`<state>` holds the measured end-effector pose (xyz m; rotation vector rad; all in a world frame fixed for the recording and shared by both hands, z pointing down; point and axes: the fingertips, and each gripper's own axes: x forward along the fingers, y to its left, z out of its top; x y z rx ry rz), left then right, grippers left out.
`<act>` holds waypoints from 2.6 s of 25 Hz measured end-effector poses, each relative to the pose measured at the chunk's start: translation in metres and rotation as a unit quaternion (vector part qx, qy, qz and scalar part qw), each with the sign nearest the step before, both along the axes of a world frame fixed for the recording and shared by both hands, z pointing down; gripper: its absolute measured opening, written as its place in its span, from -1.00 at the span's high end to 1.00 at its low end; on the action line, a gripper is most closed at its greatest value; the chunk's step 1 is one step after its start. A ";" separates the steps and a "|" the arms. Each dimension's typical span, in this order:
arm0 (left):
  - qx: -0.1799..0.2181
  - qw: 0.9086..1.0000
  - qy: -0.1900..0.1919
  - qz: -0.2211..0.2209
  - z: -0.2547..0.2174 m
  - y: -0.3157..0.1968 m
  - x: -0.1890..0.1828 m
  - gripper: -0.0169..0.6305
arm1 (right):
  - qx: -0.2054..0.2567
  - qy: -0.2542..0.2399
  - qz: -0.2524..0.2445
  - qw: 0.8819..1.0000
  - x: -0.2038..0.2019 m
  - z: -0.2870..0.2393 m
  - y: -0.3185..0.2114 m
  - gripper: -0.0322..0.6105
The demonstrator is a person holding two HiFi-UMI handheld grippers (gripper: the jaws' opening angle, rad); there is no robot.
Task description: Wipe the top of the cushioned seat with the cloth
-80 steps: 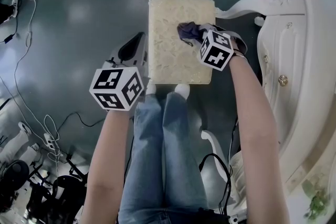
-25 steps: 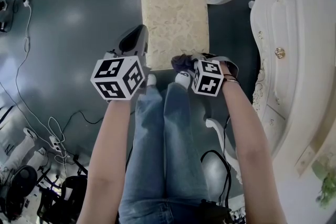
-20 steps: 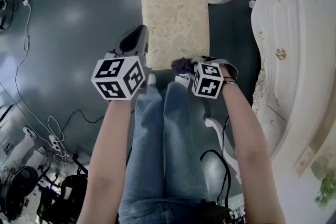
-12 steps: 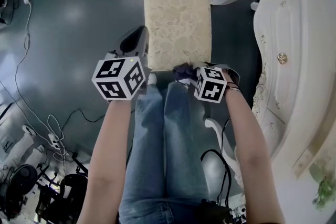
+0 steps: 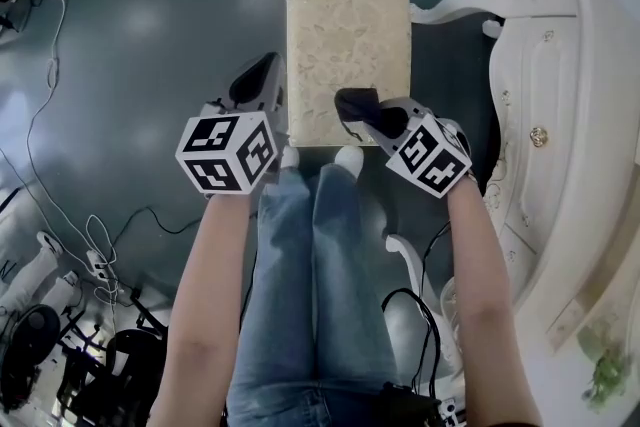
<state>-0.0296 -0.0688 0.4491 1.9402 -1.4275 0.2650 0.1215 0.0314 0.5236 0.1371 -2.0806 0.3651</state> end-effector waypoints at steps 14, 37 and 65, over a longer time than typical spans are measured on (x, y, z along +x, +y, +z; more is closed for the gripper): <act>-0.005 1.000 -0.004 -0.017 0.006 -0.016 -0.023 0.93 | 0.088 -0.077 0.248 0.962 -0.023 -0.015 -0.189 0.79; -0.018 0.999 -0.010 -0.042 0.025 -0.023 -0.048 0.93 | 0.036 0.043 0.329 0.943 -0.045 0.060 -0.269 0.79; -0.019 0.998 -0.009 -0.064 0.033 -0.019 -0.057 0.93 | 0.116 0.070 0.009 0.991 -0.081 0.068 -0.241 0.79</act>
